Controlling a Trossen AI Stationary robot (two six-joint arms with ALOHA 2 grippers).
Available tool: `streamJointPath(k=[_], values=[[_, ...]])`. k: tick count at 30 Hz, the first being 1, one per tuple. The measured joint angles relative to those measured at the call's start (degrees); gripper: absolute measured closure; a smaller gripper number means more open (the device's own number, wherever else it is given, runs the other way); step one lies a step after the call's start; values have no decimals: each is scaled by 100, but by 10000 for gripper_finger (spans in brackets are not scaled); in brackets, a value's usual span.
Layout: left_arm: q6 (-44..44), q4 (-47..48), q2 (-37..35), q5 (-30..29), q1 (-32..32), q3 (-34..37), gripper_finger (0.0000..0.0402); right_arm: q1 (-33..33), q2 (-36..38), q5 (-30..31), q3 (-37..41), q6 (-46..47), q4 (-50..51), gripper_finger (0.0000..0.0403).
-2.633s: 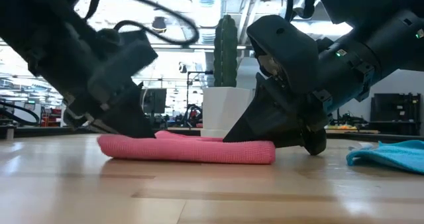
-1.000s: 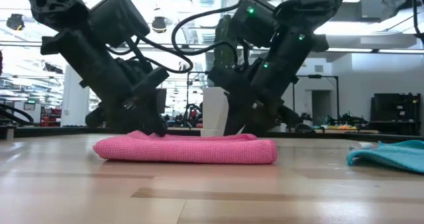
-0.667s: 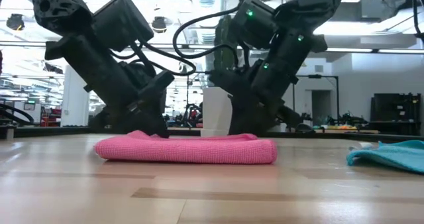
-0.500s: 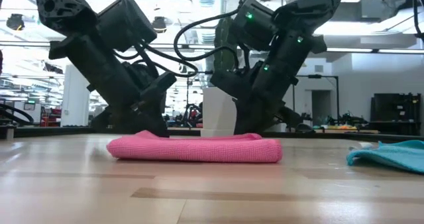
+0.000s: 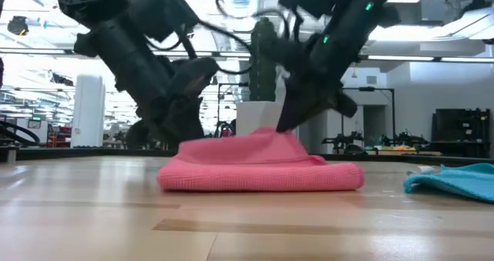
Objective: Fold microfiber towels
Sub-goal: Fold the pink microfiber cloth
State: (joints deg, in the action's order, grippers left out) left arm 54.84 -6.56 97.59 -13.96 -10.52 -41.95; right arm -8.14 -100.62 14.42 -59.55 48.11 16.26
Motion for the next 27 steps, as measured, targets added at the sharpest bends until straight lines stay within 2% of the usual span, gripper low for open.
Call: streamJointPath(k=[6, 10, 14, 19, 27], values=[[-109, 49, -156, -111, -165, -291, 399, -369, 189, 206, -9, 197, 347, 397], [-123, 467, -198, -148, -291, -485, 400, -565, 186, 293, -9, 316, 479, 392], [-123, 665, -196, -155, -484, -645, 401, -765, 192, 698, -9, 440, 478, 393], [-121, 961, -196, -174, -702, -865, 401, -953, 203, 736, -11, 594, 458, 391], [-687, 2316, -196, -454, -863, -1700, 401, -1263, 179, 798, -15, 770, 379, 391]])
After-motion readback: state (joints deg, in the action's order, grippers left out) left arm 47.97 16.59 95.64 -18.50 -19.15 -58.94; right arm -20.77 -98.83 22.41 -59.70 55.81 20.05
